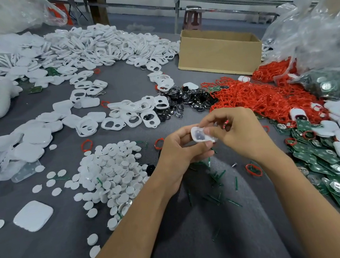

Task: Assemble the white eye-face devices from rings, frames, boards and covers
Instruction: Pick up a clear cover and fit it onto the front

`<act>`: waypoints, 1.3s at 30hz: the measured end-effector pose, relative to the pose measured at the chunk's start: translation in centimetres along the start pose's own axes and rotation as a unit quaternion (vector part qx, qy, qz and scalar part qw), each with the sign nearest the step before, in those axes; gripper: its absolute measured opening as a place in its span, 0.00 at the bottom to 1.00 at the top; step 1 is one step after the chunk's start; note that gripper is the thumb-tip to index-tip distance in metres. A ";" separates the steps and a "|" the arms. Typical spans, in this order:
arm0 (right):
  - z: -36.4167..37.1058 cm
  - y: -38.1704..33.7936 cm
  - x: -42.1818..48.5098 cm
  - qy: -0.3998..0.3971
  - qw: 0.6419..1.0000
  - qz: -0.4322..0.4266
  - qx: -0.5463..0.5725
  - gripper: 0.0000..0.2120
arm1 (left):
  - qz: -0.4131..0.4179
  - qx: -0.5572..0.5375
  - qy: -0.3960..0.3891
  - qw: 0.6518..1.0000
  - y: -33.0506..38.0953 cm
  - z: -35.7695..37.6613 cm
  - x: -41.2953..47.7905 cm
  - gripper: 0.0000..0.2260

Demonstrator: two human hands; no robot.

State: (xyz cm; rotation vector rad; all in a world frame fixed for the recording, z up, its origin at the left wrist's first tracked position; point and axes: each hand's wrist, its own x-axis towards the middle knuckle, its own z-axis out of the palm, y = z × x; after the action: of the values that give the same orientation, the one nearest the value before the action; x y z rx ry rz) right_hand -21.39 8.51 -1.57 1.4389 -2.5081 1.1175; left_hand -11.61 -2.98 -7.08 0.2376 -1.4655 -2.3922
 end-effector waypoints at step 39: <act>-1.0 0.3 0.1 -0.085 0.990 -0.058 -0.095 0.02 | -0.007 0.041 -0.005 0.999 -0.2 0.0 -0.1 0.16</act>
State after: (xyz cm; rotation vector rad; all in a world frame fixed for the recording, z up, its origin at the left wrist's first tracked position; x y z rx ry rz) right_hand -21.99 9.11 -0.91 1.6631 -2.5173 0.7427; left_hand -11.55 -2.84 -7.28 0.2568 -1.5735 -2.3484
